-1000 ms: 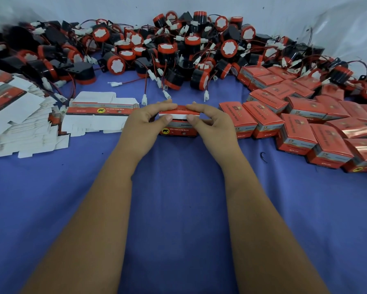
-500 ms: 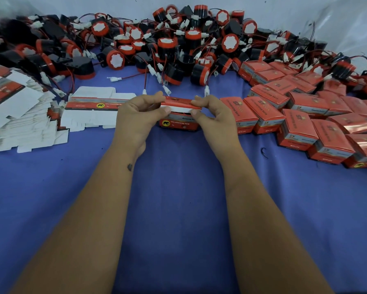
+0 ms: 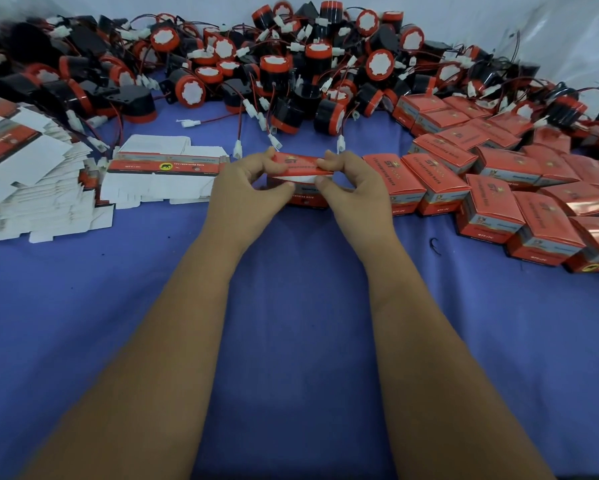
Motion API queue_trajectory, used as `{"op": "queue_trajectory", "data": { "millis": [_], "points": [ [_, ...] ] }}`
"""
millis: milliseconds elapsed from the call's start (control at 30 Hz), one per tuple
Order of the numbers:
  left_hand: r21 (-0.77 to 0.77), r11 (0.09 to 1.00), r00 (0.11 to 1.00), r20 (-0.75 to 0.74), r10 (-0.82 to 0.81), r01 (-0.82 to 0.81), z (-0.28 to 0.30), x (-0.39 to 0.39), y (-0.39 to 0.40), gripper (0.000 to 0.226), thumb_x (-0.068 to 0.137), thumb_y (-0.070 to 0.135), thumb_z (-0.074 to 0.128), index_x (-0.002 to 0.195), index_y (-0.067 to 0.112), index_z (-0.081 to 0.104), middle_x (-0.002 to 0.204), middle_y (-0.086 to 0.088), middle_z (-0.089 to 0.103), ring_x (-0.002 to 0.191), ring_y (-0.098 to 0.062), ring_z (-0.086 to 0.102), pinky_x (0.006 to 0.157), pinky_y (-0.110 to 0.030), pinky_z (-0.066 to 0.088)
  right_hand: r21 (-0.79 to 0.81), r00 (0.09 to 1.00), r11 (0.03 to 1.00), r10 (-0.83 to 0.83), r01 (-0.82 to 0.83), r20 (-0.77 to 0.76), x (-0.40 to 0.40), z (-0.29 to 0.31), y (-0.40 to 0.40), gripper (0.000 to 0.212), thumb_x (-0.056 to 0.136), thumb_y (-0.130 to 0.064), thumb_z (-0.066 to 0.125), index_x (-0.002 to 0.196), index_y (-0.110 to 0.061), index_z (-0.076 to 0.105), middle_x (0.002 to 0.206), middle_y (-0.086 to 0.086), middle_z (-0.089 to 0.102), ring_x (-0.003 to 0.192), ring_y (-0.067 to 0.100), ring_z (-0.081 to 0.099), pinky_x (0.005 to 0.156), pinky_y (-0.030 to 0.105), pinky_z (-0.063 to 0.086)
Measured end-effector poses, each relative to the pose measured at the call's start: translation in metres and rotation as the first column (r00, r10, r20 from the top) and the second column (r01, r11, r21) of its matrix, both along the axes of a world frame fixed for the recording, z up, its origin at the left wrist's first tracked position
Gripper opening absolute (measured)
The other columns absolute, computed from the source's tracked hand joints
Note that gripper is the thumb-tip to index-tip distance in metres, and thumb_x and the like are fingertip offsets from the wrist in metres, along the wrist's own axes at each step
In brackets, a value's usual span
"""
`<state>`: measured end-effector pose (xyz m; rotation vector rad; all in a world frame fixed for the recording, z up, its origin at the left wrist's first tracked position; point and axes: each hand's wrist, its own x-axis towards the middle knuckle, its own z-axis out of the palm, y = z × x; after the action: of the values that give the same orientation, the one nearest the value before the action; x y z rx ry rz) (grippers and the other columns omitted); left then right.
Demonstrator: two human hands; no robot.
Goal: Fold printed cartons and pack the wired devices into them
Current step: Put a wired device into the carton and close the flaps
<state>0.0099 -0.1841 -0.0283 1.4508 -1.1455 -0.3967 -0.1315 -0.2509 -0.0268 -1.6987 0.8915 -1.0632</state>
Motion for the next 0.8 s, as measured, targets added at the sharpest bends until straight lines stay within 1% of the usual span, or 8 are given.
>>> {"op": "queue_trajectory", "data": {
  "millis": [67, 100, 200, 300, 400, 600, 700, 800],
  "points": [
    [-0.007, 0.998, 0.936, 0.347, 0.059, -0.06, 0.001, -0.007, 0.001, 0.026, 0.083, 0.003, 0.07, 0.107, 0.013, 0.073, 0.132, 0.003, 0.06, 0.135, -0.018, 0.046, 0.107, -0.013, 0.031, -0.006, 1.0, 1.0, 0.009, -0.009, -0.005, 0.001, 0.0, 0.001, 0.018, 0.093, -0.005, 0.061, 0.092, -0.023, 0.063, 0.137, 0.002, 0.058, 0.09, -0.029, 0.052, 0.08, 0.003, 0.044],
    [-0.025, 0.999, 0.895, 0.442, 0.054, -0.048, 0.001, -0.009, 0.0, 0.033, 0.082, -0.001, 0.068, 0.113, 0.009, 0.072, 0.134, -0.003, 0.061, 0.134, -0.023, 0.047, 0.111, -0.021, 0.031, -0.002, 1.0, 1.0, 0.014, -0.014, 0.004, 0.002, 0.0, 0.001, 0.017, 0.093, -0.005, 0.06, 0.094, -0.022, 0.065, 0.136, 0.002, 0.059, 0.096, -0.025, 0.054, 0.083, 0.006, 0.045],
    [-0.004, 1.0, 0.89, 0.456, 0.005, -0.004, 0.002, -0.015, -0.001, 0.043, 0.082, -0.007, 0.061, 0.12, 0.009, 0.07, 0.127, -0.005, 0.067, 0.128, -0.024, 0.055, 0.116, -0.044, 0.03, 0.078, 0.998, 0.997, 0.014, -0.019, 0.069, 0.003, 0.003, -0.001, 0.016, 0.097, -0.013, 0.056, 0.1, -0.015, 0.072, 0.123, -0.001, 0.067, 0.115, 0.003, 0.059, 0.1, 0.029, 0.049],
    [0.047, 0.998, 0.927, 0.376, 0.015, -0.036, -0.001, -0.015, -0.002, 0.042, 0.087, -0.002, 0.06, 0.123, 0.017, 0.069, 0.131, 0.002, 0.065, 0.132, -0.015, 0.051, 0.117, -0.057, 0.023, 0.197, 0.992, 0.98, 0.009, -0.034, 0.13, 0.0, 0.008, -0.004, 0.022, 0.099, -0.019, 0.054, 0.102, -0.014, 0.074, 0.107, -0.013, 0.072, 0.11, 0.01, 0.064, 0.101, 0.04, 0.05],
    [0.043, 0.999, 0.961, 0.278, -0.009, -0.004, -0.002, -0.015, -0.003, 0.041, 0.088, -0.004, 0.059, 0.123, 0.016, 0.069, 0.132, 0.0, 0.064, 0.132, -0.016, 0.052, 0.116, -0.053, 0.03, 0.246, 0.991, 0.969, -0.005, -0.028, 0.132, 0.0, 0.01, -0.005, 0.016, 0.097, -0.018, 0.059, 0.099, -0.017, 0.075, 0.124, -0.004, 0.067, 0.118, 0.011, 0.06, 0.103, 0.037, 0.049],
    [0.022, 1.0, 0.964, 0.265, 0.005, -0.011, -0.002, -0.016, -0.001, 0.04, 0.087, -0.005, 0.059, 0.121, 0.013, 0.07, 0.13, -0.003, 0.065, 0.129, -0.018, 0.054, 0.113, -0.043, 0.038, 0.288, 0.989, 0.958, -0.048, 0.006, 0.137, 0.003, 0.012, -0.006, 0.013, 0.093, -0.011, 0.063, 0.094, -0.02, 0.072, 0.12, 0.0, 0.068, 0.113, 0.016, 0.063, 0.098, 0.033, 0.052],
    [0.018, 1.0, 0.959, 0.285, 0.007, -0.012, -0.003, -0.015, -0.001, 0.04, 0.086, -0.007, 0.06, 0.121, 0.011, 0.07, 0.13, -0.004, 0.065, 0.13, -0.017, 0.054, 0.113, -0.033, 0.039, 0.266, 0.987, 0.96, -0.118, 0.087, 0.105, 0.003, 0.01, -0.005, 0.002, 0.091, -0.018, 0.068, 0.09, -0.019, 0.066, 0.097, 0.0, 0.069, 0.094, 0.016, 0.065, 0.091, 0.034, 0.055],
    [0.011, 1.0, 0.956, 0.292, 0.005, -0.009, -0.003, -0.015, -0.002, 0.042, 0.086, -0.009, 0.06, 0.122, 0.009, 0.069, 0.131, -0.004, 0.064, 0.132, -0.015, 0.052, 0.113, -0.028, 0.038, 0.237, 0.986, 0.963, -0.153, 0.132, 0.069, 0.002, 0.007, -0.005, 0.017, 0.09, -0.024, 0.07, 0.075, -0.017, 0.064, 0.071, -0.006, 0.064, 0.071, 0.008, 0.059, 0.077, 0.027, 0.054]
  ]
}}
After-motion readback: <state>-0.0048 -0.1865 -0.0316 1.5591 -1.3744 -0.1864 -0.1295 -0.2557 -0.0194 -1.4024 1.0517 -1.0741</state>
